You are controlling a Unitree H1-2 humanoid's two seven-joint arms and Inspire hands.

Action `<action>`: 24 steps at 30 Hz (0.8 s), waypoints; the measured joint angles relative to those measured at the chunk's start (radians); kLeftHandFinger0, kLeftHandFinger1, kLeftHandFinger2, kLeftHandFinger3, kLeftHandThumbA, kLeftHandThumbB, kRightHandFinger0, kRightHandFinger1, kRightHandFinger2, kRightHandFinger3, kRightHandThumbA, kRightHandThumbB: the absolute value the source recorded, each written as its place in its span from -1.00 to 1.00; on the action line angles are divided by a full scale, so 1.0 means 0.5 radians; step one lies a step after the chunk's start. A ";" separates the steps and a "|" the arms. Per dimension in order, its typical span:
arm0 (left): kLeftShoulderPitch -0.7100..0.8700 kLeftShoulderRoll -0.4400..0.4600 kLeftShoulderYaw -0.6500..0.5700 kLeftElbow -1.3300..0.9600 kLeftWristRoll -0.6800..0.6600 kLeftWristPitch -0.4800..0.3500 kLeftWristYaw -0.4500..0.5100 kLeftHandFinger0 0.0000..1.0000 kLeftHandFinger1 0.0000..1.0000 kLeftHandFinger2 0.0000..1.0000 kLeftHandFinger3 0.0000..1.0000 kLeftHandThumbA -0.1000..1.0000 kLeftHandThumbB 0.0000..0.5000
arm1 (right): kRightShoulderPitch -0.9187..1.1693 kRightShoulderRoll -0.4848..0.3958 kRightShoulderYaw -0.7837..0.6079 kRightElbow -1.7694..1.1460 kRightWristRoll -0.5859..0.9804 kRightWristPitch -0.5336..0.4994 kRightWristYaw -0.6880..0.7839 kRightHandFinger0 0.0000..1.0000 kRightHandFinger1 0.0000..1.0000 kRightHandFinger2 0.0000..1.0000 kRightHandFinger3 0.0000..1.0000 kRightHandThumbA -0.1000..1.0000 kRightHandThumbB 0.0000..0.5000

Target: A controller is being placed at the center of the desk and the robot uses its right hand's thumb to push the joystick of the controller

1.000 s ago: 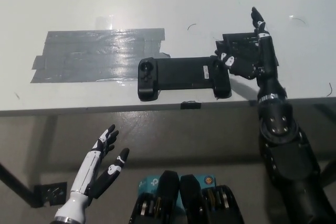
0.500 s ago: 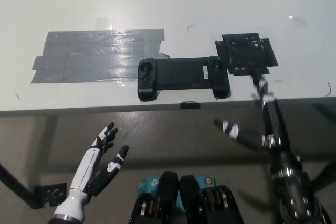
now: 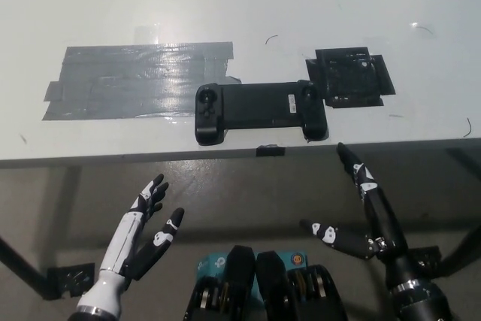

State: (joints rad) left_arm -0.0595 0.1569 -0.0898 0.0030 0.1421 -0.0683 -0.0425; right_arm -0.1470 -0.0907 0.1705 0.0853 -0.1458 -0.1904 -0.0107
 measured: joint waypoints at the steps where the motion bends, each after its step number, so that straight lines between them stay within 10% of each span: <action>1: -0.003 0.000 0.000 0.000 0.000 0.000 0.000 1.00 1.00 1.00 1.00 0.50 -1.00 | -0.007 0.000 0.000 0.000 -0.001 0.001 0.005 1.00 1.00 1.00 1.00 0.85 -0.48; 24: -0.038 0.002 0.015 -0.001 -0.001 0.002 -0.015 1.00 1.00 1.00 1.00 0.28 -1.00 | -0.040 0.000 0.025 0.001 -0.109 0.034 0.047 1.00 1.00 1.00 1.00 0.82 -0.45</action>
State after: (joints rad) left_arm -0.0783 0.1579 -0.0824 0.0025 0.1417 -0.0673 -0.0498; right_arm -0.1673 -0.0907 0.1828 0.0856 -0.2001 -0.1735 0.0126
